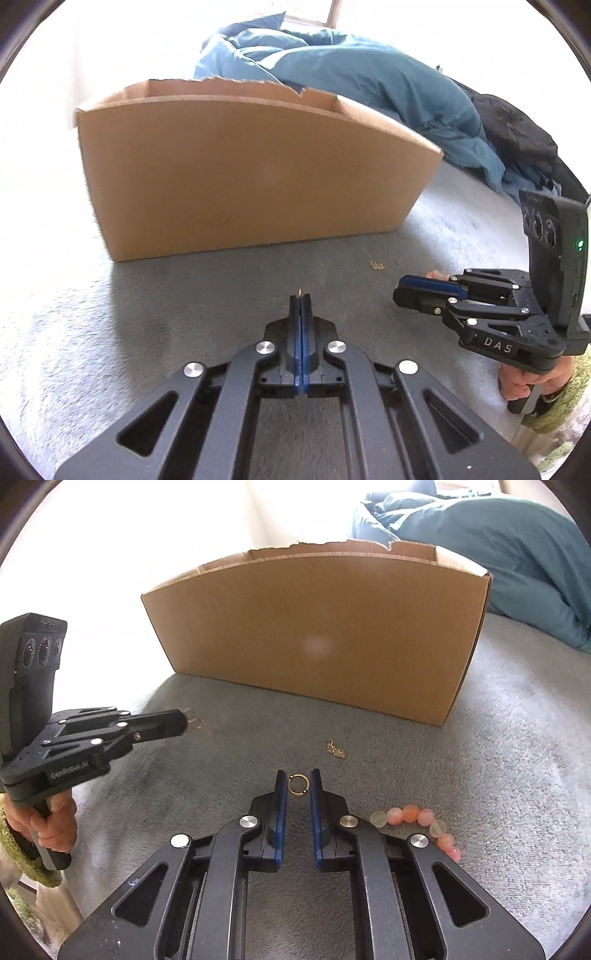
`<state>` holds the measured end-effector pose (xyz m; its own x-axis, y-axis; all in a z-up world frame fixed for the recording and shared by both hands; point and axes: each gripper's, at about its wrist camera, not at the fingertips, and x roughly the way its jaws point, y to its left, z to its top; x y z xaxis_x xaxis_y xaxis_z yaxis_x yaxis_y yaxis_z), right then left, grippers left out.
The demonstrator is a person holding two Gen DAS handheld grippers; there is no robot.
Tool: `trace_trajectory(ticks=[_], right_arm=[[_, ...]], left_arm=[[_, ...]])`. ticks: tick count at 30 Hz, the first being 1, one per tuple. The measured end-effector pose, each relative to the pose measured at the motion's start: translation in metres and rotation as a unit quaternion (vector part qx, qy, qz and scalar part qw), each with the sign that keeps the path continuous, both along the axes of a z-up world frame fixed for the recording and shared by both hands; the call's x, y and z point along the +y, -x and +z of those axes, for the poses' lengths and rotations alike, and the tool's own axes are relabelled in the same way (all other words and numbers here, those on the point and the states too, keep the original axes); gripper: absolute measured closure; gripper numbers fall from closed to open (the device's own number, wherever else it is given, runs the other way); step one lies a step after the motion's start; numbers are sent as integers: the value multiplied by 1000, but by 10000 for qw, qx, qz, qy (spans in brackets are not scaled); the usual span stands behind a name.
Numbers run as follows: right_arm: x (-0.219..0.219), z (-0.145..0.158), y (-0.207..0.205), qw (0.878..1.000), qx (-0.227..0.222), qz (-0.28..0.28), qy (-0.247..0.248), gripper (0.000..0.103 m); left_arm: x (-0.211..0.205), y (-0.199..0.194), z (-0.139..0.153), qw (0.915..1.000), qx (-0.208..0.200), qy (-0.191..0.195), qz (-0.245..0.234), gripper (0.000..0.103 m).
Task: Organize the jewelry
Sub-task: 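Carry the butterfly charm and hoop over the box and open both tools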
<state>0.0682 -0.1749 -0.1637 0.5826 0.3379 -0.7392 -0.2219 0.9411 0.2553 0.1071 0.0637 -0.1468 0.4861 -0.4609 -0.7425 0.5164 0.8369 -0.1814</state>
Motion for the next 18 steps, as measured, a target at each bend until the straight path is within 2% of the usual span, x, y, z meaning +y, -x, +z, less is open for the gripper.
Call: trace_trajectory(ticks=[4,8,13,18], right_arm=[[-5,11,7,10000,-75,-40,-45,93],[-13,34,15,9995,-270,-90,-127,93],[-24,81,14,9969,-748,-110,-225,93],[-33,124,-12,9927,-1156,-82,-337,93]], left_arm=[[8,5,21,9996,-211,140,107,103],[16,7,50,9981,-544,271,137,103],[20,-5,95,9939,-948,550,153,103],[15,-34,123,9906,-1191,651,182,103]])
